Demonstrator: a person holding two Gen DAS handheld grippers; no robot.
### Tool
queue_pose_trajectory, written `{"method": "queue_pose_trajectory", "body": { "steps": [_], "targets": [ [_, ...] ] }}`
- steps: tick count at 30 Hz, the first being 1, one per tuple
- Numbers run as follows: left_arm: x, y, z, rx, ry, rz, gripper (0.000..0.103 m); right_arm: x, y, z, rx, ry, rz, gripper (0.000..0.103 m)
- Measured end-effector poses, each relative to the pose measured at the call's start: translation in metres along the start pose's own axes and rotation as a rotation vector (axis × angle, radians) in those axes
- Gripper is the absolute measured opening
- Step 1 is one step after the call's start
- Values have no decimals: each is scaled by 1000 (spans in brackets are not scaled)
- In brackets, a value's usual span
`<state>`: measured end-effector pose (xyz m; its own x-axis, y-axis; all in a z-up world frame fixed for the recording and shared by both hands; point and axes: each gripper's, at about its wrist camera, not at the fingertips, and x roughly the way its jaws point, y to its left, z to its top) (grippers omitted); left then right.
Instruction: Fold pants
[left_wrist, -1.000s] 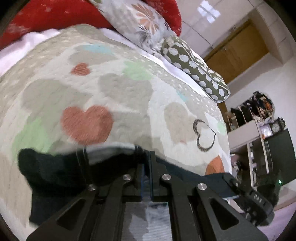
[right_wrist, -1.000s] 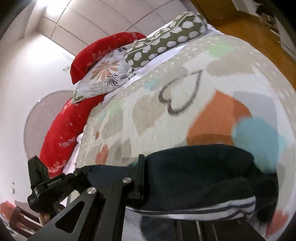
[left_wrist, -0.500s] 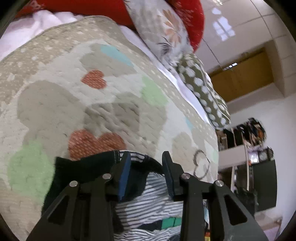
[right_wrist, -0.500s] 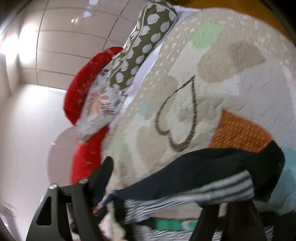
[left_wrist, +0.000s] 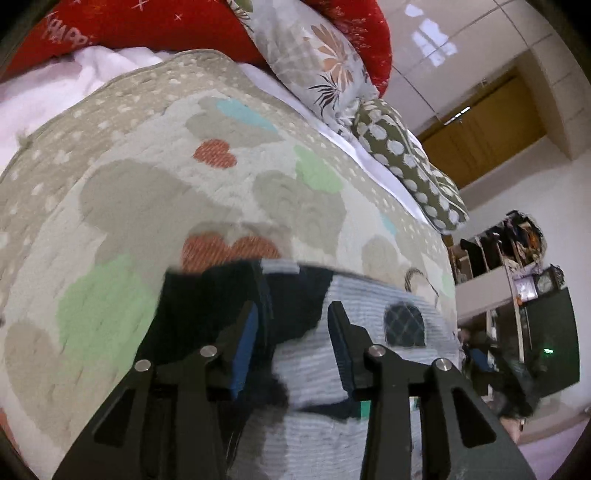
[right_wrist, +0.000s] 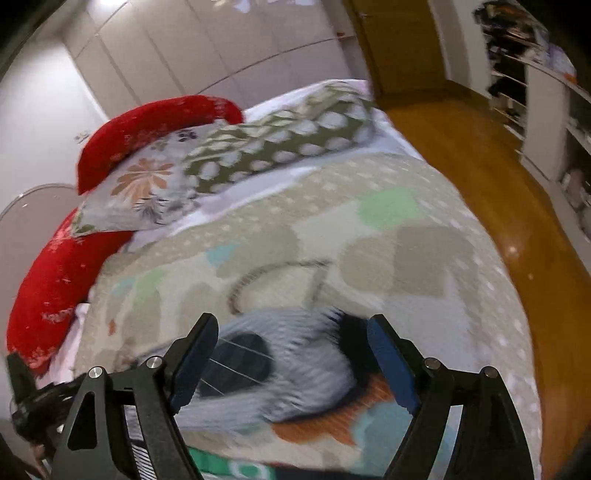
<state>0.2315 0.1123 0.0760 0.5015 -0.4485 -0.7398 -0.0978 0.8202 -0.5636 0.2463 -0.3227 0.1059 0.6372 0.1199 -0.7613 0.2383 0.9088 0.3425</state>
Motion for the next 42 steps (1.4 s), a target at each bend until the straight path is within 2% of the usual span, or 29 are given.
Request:
{"method": "queue_pose_trajectory", "body": {
  "steps": [4,6,7,8,10,13,15,16,17,20,22,24,26,27,28,29,30,31,32,33,34,36,42],
  "targets": [
    [-26,6,-25,27,-37,29,44,18,-29,-25,77,75,26,84],
    [-35,12,-38,22,-42,44,45,31,-35,-25,120,82,52,63],
    [-37,15,-41,16,-38,47,45,37,-37,-25,147,89,68,34],
    [-39,20,-44,8,-34,53,45,42,-40,-24,181,107,88,17],
    [-46,33,-52,-13,-32,70,45,42,-42,-25,215,121,105,16],
    [-50,50,-59,-28,-37,109,45,21,-44,-30,194,91,24,17],
    [-48,63,-65,-54,-24,127,49,13,-48,-36,169,72,-96,34],
    [-46,67,-68,-64,-15,120,51,10,-51,-39,154,73,-113,59],
    [-44,71,-72,-73,-3,108,56,3,-54,-44,151,73,-102,65],
    [-39,77,-85,-63,14,108,62,-36,-65,-65,168,22,-3,71],
    [-34,74,-91,-28,17,104,70,-57,-70,-86,147,20,14,74],
    [-30,66,-95,6,7,102,84,-69,-77,-109,148,32,19,74],
    [-20,55,-97,40,19,137,84,-70,-83,-128,165,59,25,74],
    [-16,51,-99,55,26,163,83,-69,-86,-138,177,66,29,74],
    [-13,46,-100,77,25,204,75,-65,-86,-143,182,71,31,74],
    [-11,42,-100,91,27,230,34,-58,-85,-149,188,84,33,74],
    [-10,40,-100,100,50,236,22,-54,-85,-152,194,81,35,74],
    [-12,41,-101,85,56,219,22,-53,-83,-154,191,56,36,70],
    [-18,41,-102,77,42,218,21,-51,-81,-154,182,43,41,42],
    [-24,41,-103,81,27,228,20,-47,-78,-152,165,58,53,23],
    [-30,42,-104,78,19,229,20,-43,-77,-152,167,88,62,12],
    [-43,46,-107,55,21,208,20,-45,-80,-152,197,94,79,12],
    [-78,47,-127,52,-7,183,20,-68,-75,-168,177,111,127,12]
  ]
}}
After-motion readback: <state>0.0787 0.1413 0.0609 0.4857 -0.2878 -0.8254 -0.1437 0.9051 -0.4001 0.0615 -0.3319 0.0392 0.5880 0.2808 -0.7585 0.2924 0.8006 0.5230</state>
